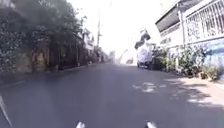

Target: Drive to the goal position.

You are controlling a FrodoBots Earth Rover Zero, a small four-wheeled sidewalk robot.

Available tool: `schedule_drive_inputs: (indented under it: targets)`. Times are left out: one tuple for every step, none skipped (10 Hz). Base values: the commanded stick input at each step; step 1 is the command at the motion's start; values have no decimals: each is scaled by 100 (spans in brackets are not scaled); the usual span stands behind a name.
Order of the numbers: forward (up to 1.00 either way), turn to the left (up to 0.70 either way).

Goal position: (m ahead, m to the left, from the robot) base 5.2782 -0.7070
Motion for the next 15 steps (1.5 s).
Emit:
schedule_drive_inputs:
  targets:
    - [70,0]
    - [70,0]
    - [70,0]
    - [70,0]
    - [70,0]
    - [70,0]
    - [70,-9]
    - [70,-24]
    - [70,-28]
    - [70,-28]
    - [70,-25]
    - [70,-15]
    - [70,-6]
    - [70,0]
    - [70,0]
